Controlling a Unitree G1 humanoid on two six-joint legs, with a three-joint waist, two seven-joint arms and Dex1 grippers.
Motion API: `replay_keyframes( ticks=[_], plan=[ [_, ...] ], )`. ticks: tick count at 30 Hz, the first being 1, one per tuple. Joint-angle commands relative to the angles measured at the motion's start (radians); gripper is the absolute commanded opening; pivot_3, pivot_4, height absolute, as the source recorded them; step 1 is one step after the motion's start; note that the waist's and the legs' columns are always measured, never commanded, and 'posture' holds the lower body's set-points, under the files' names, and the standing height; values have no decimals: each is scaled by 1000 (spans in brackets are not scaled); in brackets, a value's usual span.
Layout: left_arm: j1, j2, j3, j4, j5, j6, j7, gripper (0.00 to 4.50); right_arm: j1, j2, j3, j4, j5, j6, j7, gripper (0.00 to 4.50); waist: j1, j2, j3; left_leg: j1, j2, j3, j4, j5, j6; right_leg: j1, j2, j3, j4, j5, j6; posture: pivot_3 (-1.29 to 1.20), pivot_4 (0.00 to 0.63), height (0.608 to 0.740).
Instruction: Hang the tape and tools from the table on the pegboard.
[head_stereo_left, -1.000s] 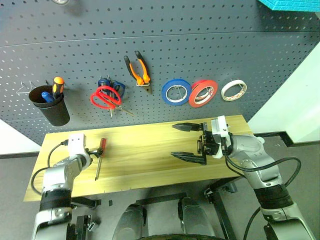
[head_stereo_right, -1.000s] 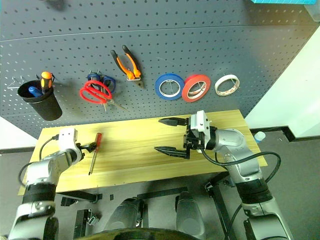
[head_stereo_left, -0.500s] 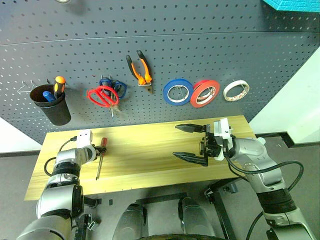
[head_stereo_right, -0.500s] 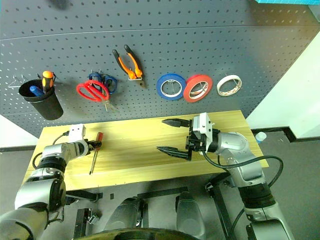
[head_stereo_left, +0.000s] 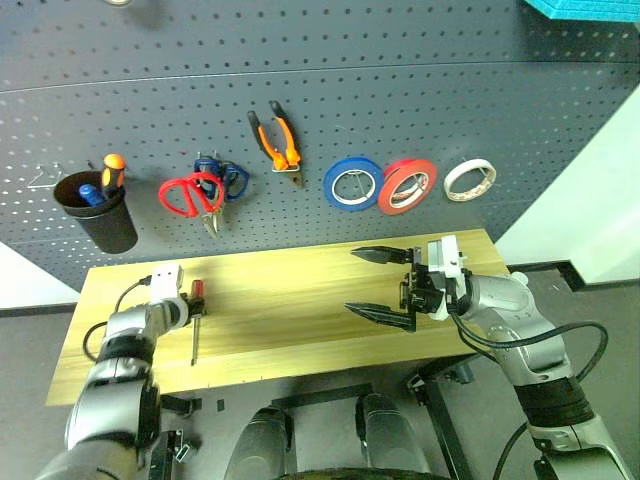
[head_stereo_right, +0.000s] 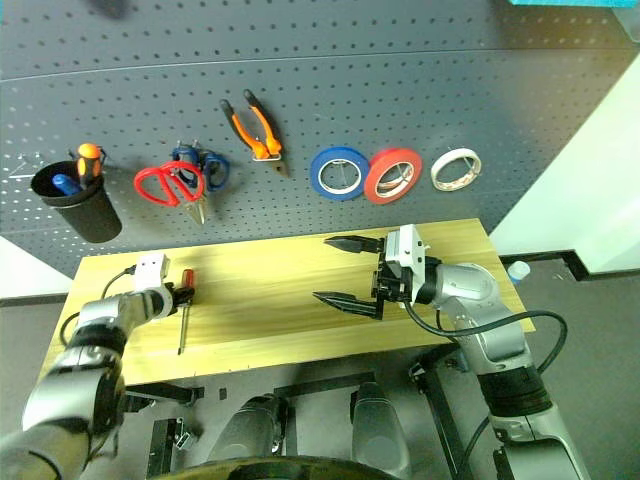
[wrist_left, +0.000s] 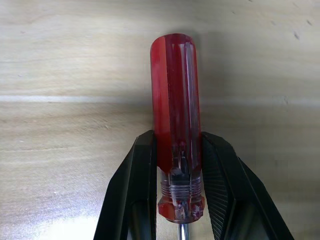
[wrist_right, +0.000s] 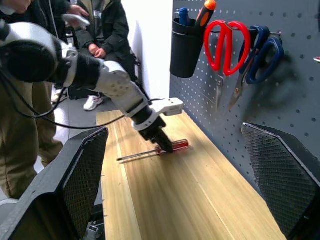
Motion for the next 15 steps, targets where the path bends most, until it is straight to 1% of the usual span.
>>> replay_keyframes(
  ticks=[1, 3, 5, 8, 9, 12, 15],
  plan=[
    [197, 72, 35, -371, -46, -47, -111, 895, -48, 13, -27, -53, 64, 21, 5, 4500, -13, 0, 0, -2, 0, 0, -1, 0, 0, -2, 0, 0, 0, 0, 0, -48, 117, 740],
    [334, 100, 83, -552, -79, -109, -163, 895, -77, 27, -35, -55, 90, 32, 1, 4500, -13, 0, 0, -3, 1, 0, -2, 0, 0, -4, 0, 0, 1, 0, -1, -36, 115, 740],
    [419, 108, 139, -664, -128, -136, -197, 895, -101, 38, -42, -55, 112, 44, 0, 4500, -4, 0, 0, -3, 1, 0, -3, 0, 0, -5, 0, 0, 1, 0, -2, -20, 113, 740],
    [547, 95, 299, -832, -257, -254, -299, 895, -159, 69, -59, -69, 182, 95, -21, 4500, 9, 1, 0, -2, 2, 0, -2, 0, 0, -3, 0, 0, -1, -1, -6, -3, 108, 740],
    [569, 91, 355, -869, -313, -259, -321, 895, -177, 78, -63, -73, 198, 108, -26, 4500, 10, 1, 0, -2, 2, 0, -1, 0, 0, -3, 0, -1, -1, -2, -6, 4, 105, 740],
    [583, 98, 464, -920, -432, -250, -350, 895, -217, 93, -62, -76, 216, 118, -25, 4500, 19, 1, 0, -2, 2, 1, -1, 0, 0, -2, 0, -1, -2, -2, -6, 18, 98, 740],
    [515, 124, 569, -969, -579, -210, -321, 895, -252, 104, -57, -74, 221, 121, -20, 4500, 30, 1, 0, -2, 2, 1, -1, 0, 0, -2, 0, -1, -2, -2, -5, 28, 91, 740]
  ],
)
